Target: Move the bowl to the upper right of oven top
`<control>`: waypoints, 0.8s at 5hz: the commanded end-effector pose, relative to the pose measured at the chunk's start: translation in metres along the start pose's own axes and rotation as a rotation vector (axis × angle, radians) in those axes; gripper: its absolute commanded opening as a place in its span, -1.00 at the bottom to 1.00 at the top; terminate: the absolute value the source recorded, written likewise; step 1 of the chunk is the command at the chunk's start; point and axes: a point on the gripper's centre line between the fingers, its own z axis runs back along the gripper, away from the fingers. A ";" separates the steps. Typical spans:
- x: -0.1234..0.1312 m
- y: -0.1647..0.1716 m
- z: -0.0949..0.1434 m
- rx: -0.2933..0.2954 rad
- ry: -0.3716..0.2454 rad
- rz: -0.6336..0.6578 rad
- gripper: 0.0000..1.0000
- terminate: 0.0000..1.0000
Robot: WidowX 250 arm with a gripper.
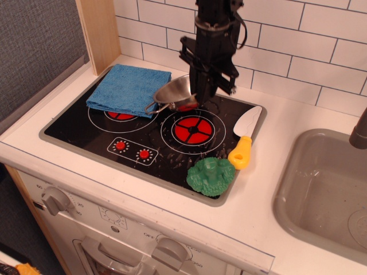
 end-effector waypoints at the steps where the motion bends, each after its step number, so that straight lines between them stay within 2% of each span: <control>1: -0.001 -0.013 0.034 0.016 -0.094 -0.041 1.00 -1.00; 2: -0.001 -0.015 0.056 0.022 -0.156 0.003 1.00 -1.00; 3: -0.009 -0.018 0.072 0.000 -0.193 0.105 1.00 -1.00; 4: -0.025 -0.016 0.080 0.014 -0.170 0.213 1.00 -1.00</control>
